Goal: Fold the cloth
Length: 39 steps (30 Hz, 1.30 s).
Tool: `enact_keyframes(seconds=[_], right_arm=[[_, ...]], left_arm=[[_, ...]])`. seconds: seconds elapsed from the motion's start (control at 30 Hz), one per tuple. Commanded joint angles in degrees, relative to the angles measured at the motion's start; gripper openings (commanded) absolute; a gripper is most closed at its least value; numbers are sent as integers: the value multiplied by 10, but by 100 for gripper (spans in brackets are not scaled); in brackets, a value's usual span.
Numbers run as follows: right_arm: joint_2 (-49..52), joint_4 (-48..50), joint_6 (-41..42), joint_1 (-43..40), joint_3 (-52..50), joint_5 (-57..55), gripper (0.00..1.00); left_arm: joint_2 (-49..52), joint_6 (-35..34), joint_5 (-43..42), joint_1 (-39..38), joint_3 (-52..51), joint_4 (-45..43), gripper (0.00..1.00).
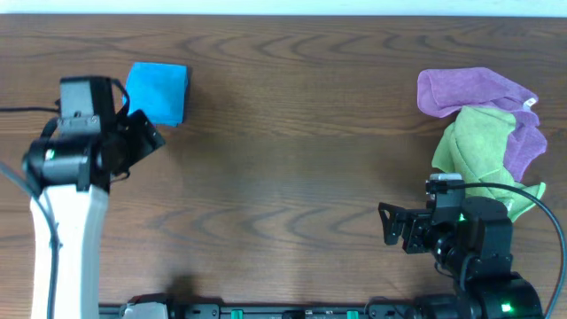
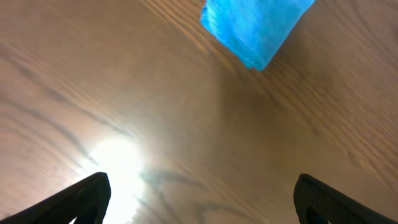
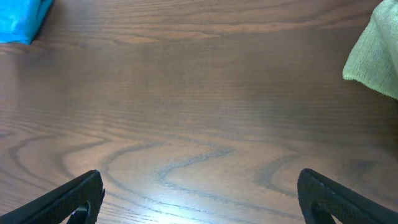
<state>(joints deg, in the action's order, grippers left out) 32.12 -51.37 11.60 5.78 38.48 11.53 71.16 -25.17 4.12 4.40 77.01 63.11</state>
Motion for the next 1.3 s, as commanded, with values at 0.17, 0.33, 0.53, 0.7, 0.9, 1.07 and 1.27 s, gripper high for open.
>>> enact_keyframes(seconds=[0.17, 0.33, 0.53, 0.7, 0.9, 1.07, 1.27], right_arm=[[-2, 1, 8, -6, -3, -2, 99], [-2, 1, 8, -6, -3, -2, 99], [-2, 1, 8, -6, -3, -2, 99], [-2, 1, 8, -6, -3, -2, 99], [-2, 1, 8, -6, -3, -2, 99], [-2, 1, 8, -6, -3, -2, 99], [-2, 1, 8, -6, -3, -2, 99]], left_arm=[[-106, 19, 39, 2, 9, 115, 95], [-176, 48, 39, 2, 8, 134, 95], [-275, 68, 40, 2, 0, 164, 95], [-376, 75, 40, 2, -54, 162, 95], [-490, 126, 12, 2, -183, 97, 95], [-526, 146, -9, 2, -290, 29, 95], [-565, 187, -59, -8, -437, -108, 95]])
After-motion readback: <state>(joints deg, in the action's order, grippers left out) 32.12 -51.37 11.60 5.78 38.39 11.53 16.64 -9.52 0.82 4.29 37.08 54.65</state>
